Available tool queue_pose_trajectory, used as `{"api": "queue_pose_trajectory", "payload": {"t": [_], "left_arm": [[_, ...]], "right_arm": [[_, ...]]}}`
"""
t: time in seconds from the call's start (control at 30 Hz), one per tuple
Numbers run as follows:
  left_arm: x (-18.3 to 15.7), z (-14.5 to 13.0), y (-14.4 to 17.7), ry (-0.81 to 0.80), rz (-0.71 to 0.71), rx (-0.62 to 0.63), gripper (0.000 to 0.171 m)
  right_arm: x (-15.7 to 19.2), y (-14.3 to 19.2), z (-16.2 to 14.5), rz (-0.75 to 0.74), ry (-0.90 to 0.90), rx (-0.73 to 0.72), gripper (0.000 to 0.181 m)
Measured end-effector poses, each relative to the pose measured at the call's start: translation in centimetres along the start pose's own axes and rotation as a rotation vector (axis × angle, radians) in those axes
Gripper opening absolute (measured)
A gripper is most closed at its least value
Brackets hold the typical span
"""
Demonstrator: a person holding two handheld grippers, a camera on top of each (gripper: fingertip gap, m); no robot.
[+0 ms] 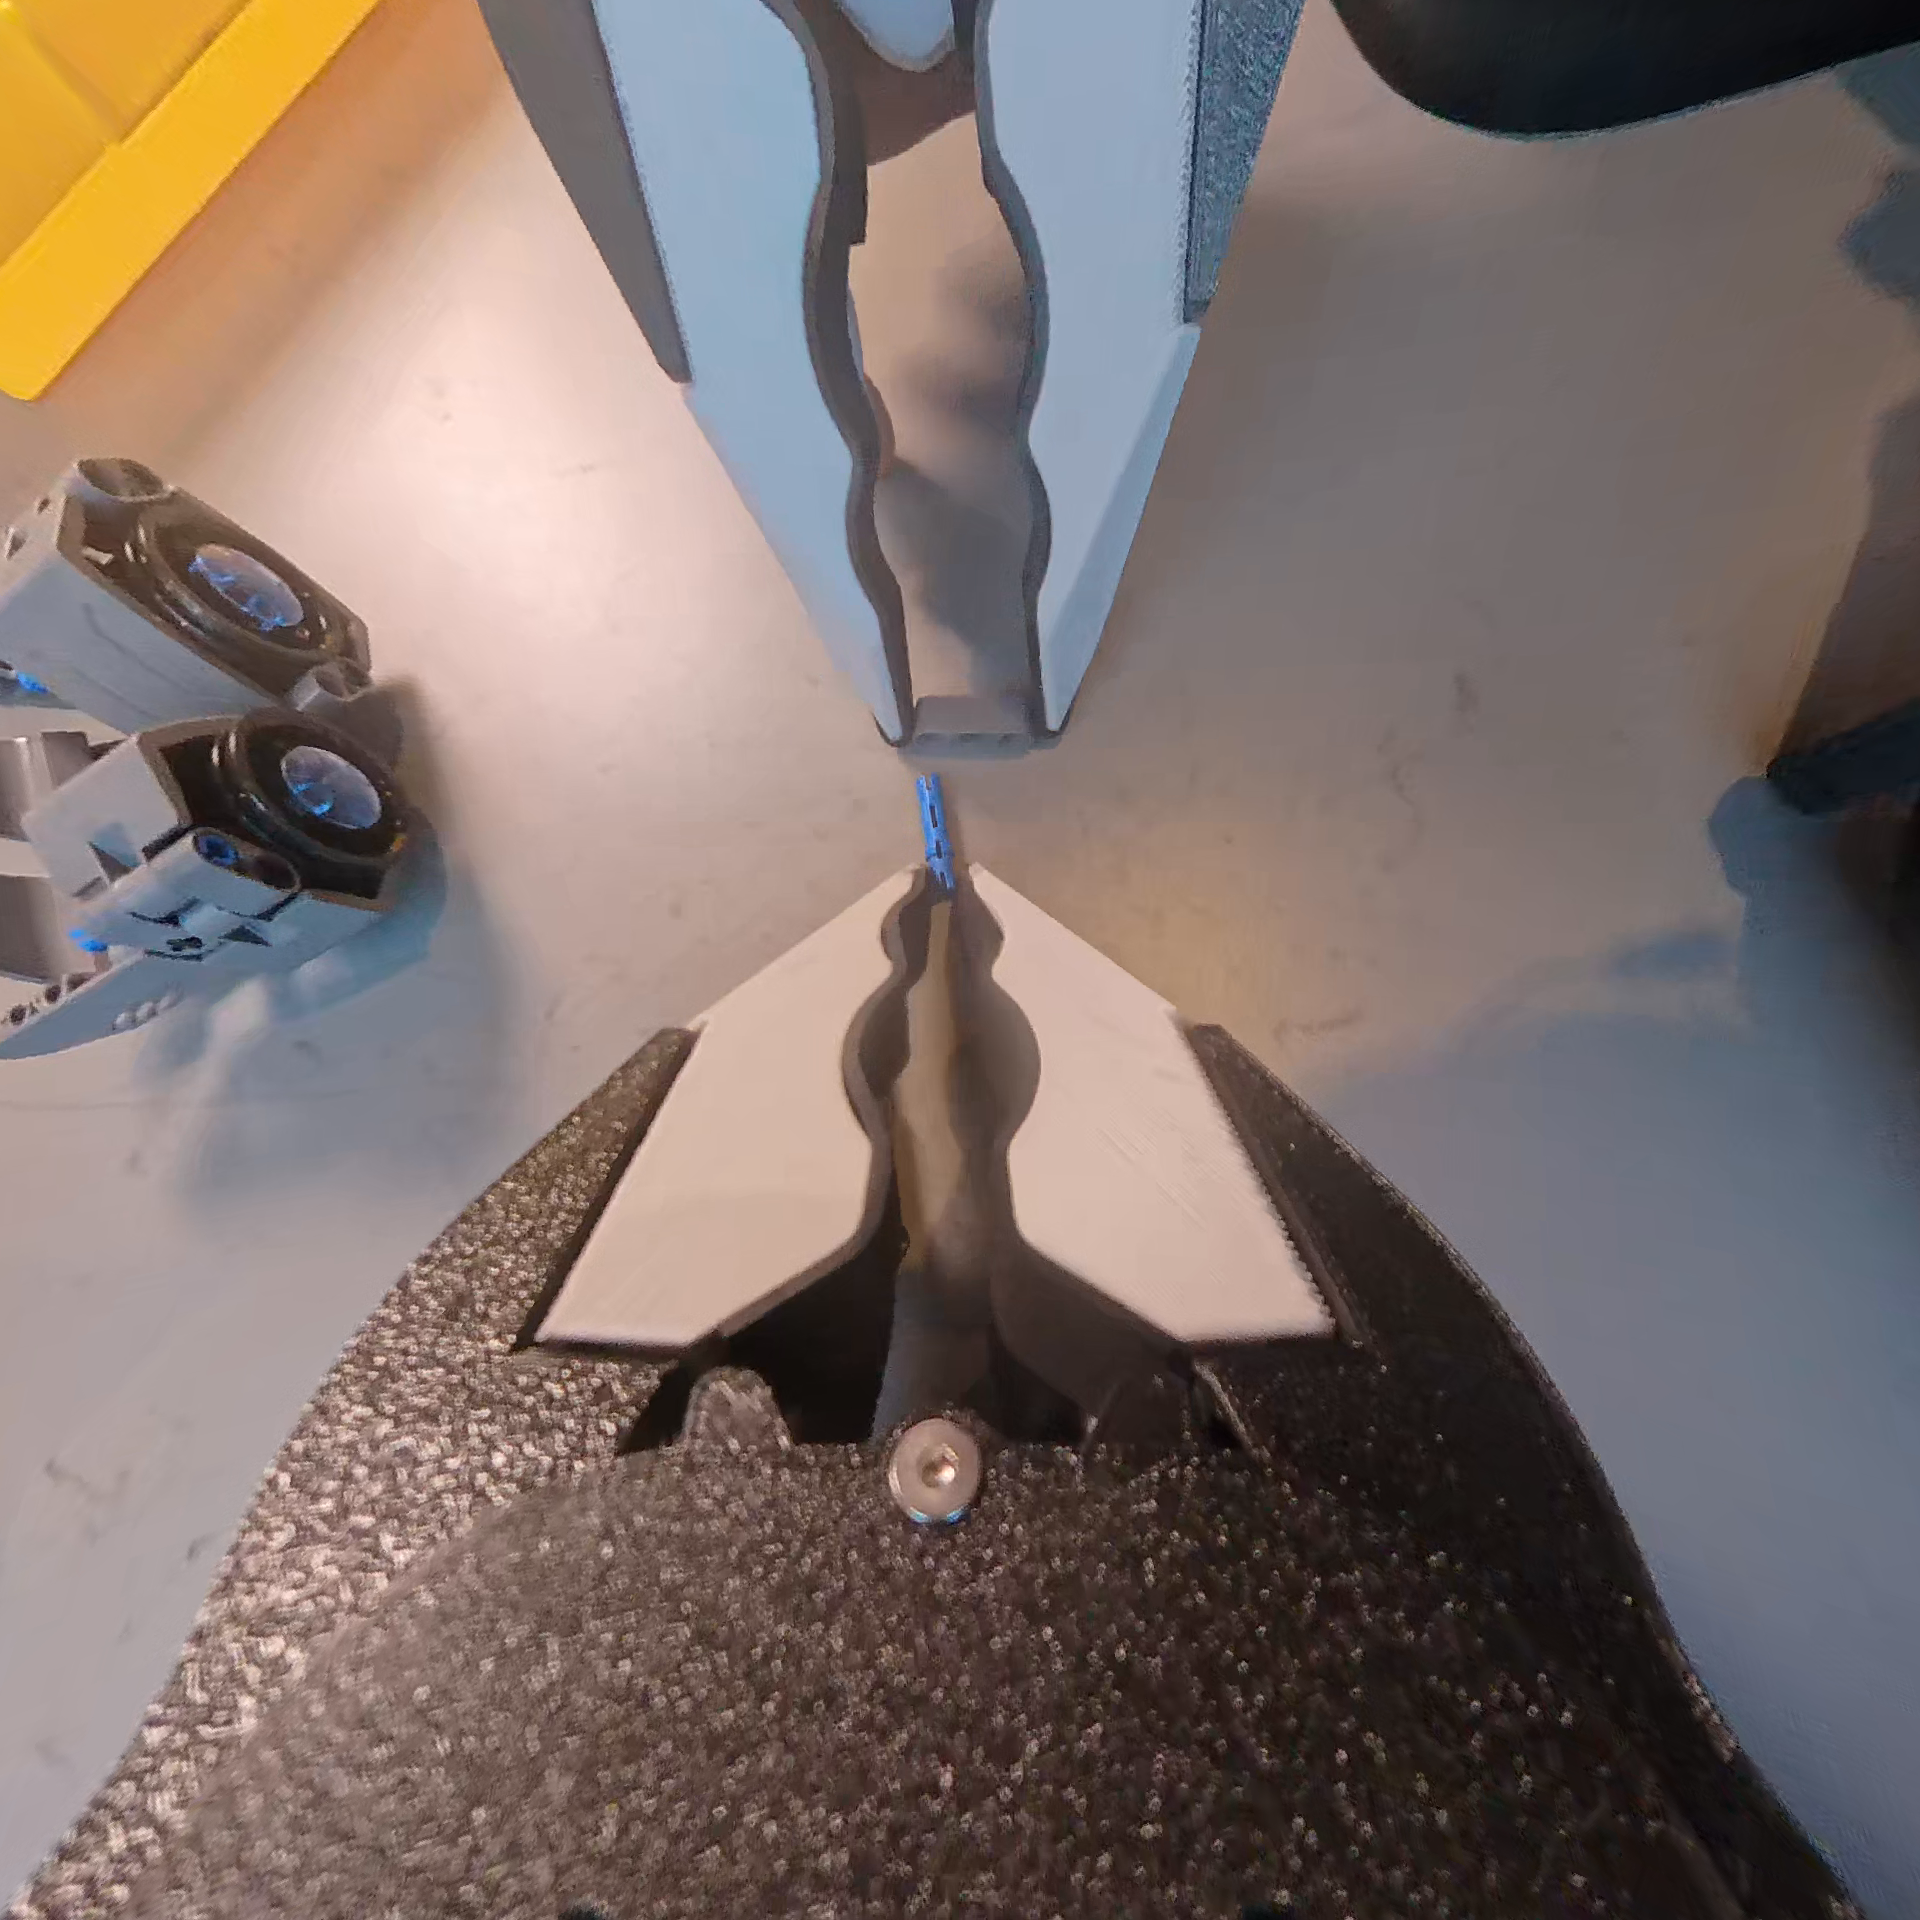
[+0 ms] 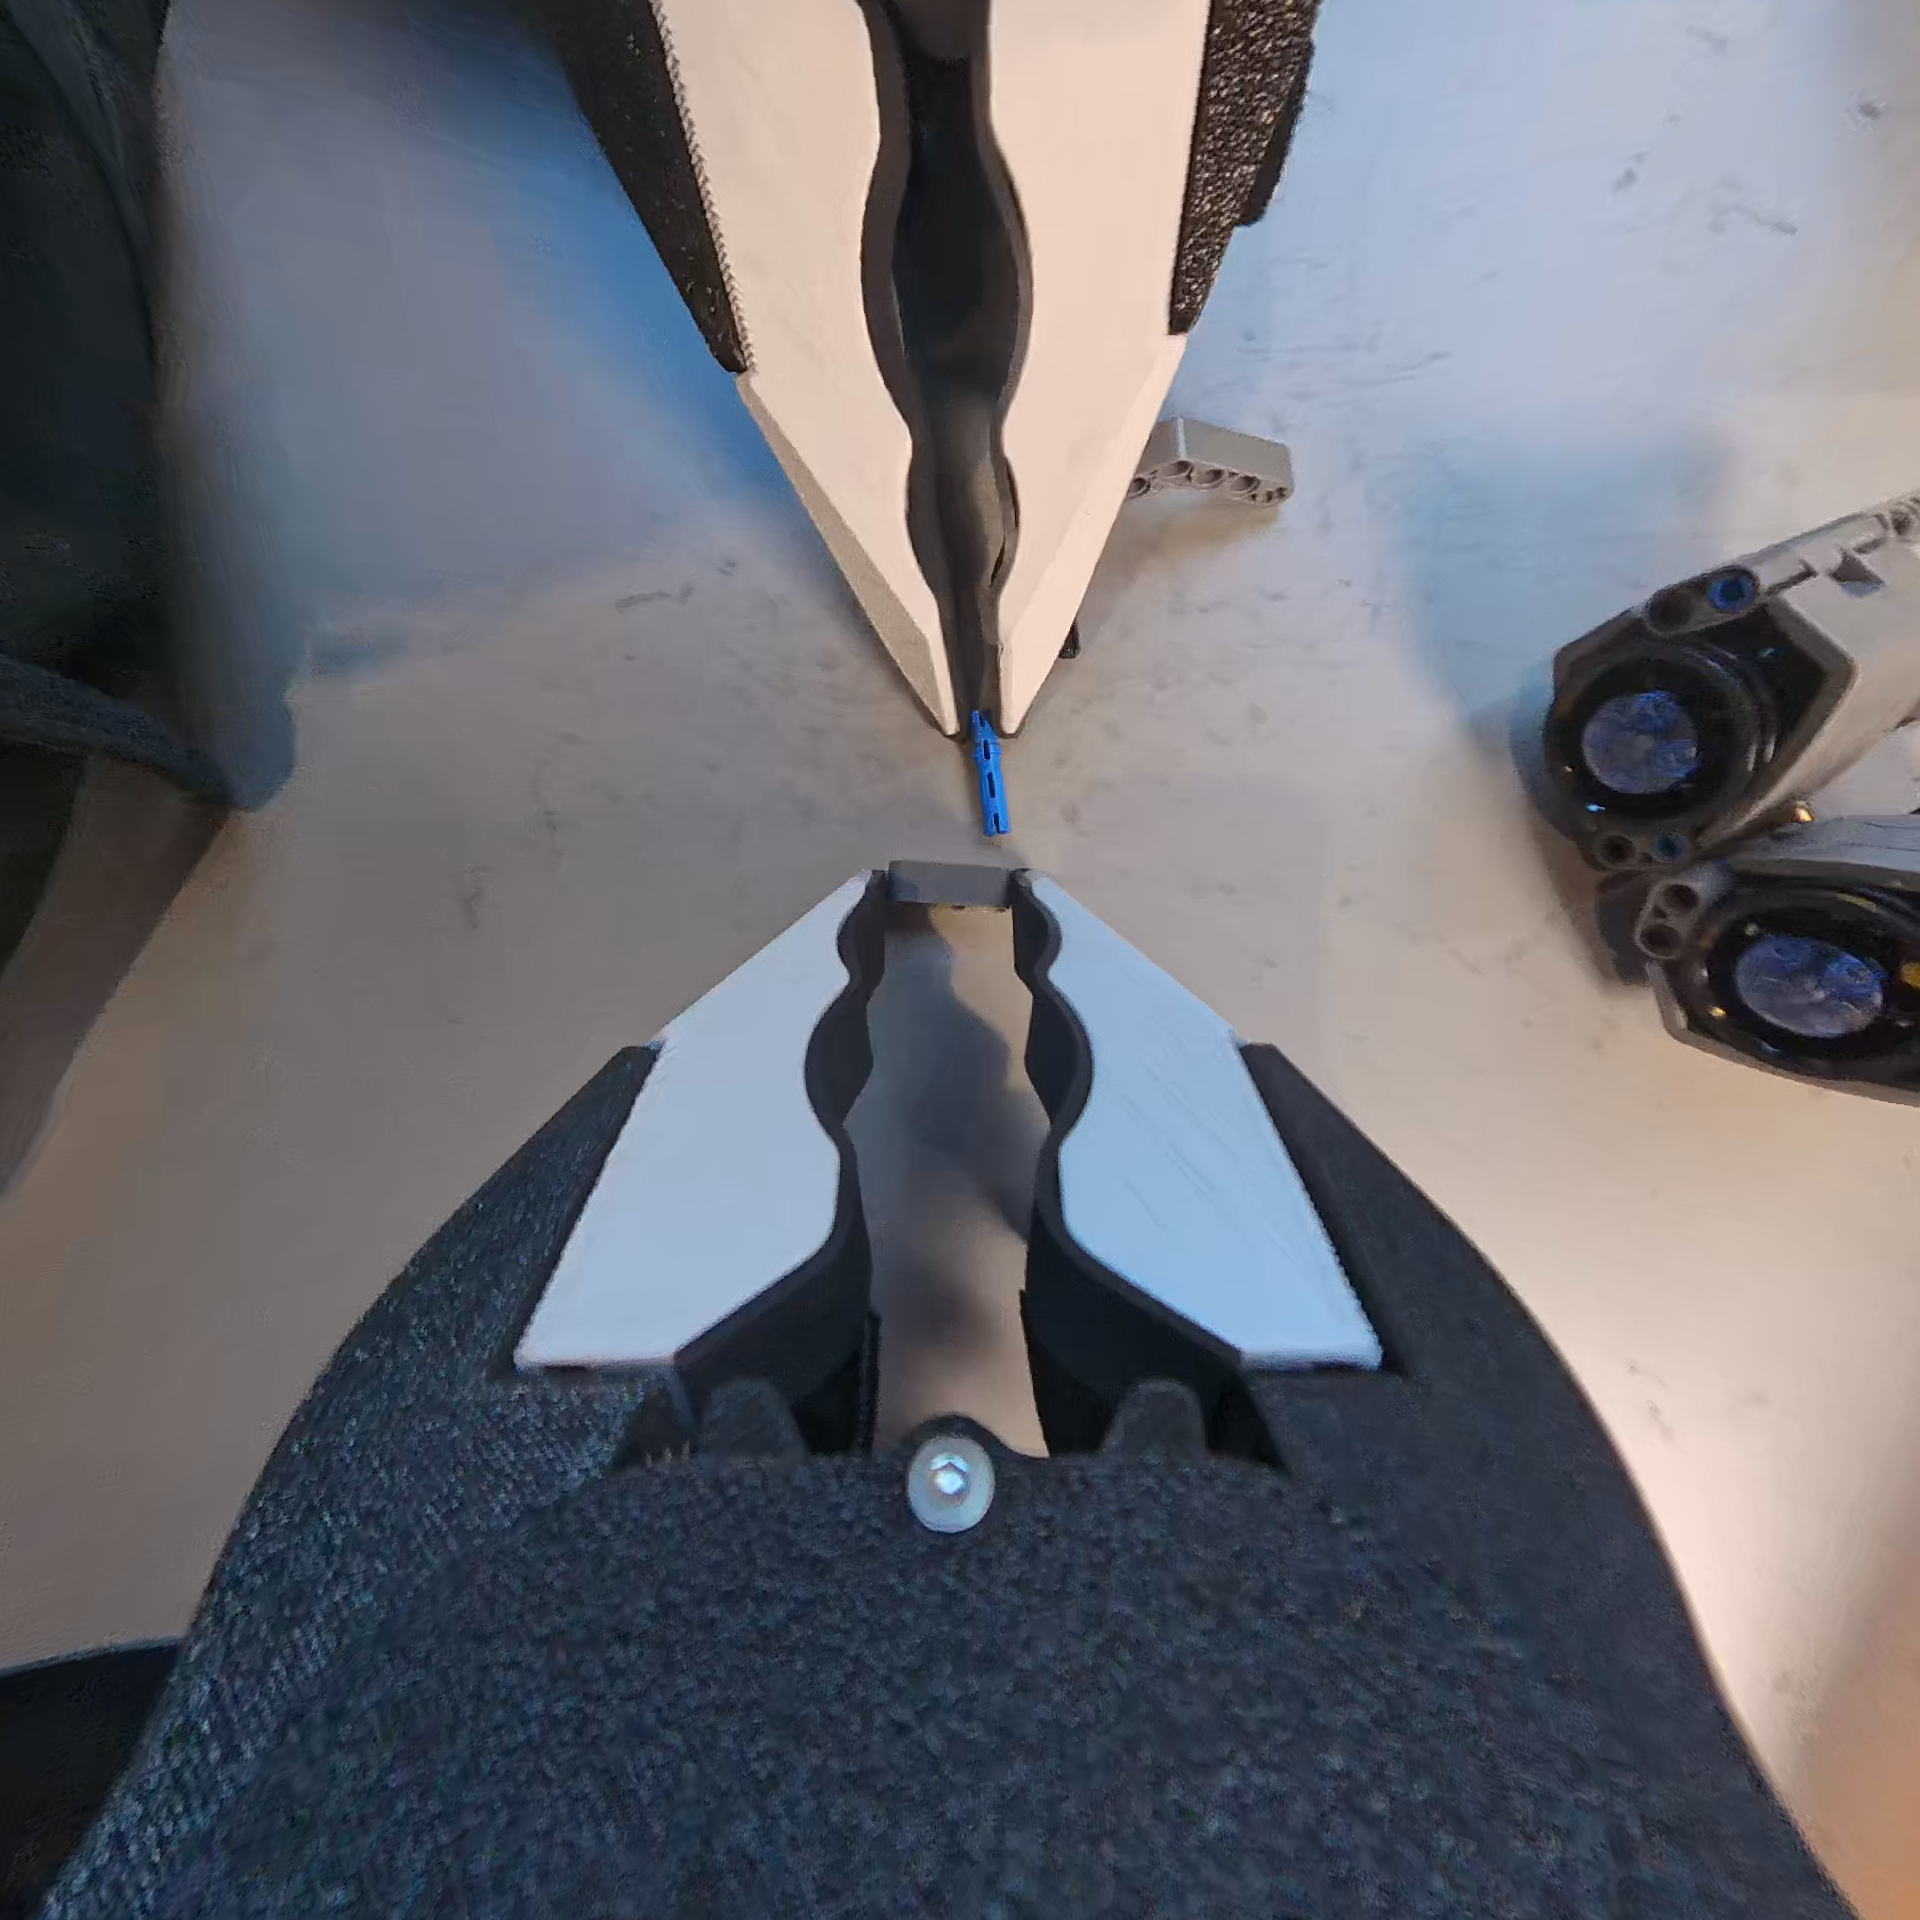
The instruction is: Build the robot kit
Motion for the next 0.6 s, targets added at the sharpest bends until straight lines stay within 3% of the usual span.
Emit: {"api": "queue_pose_trajectory", "payload": {"t": [0.5,0.6], "left_arm": [[-0.2,-0.4,1.1,0.063,-0.041,-0.016,0.004],[-0.3,-0.5,1.1,0.059,-0.043,-0.013,0.004]], "right_arm": [[0.8,1.8,-1.9,-0.038,-0.027,0.043,0.031],[0.9,2.5,-1.0,-0.067,-0.045,-0.042,0.019]]}}
Point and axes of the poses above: each gripper's, where its closed fingertips meet, y back along the fingers, z out of its top, x = y × z across the jaws, the point moved 5 cm from there along y, back along the fingers, and after that the axes turned 3 degrees about -y, right-handed, at the moved point
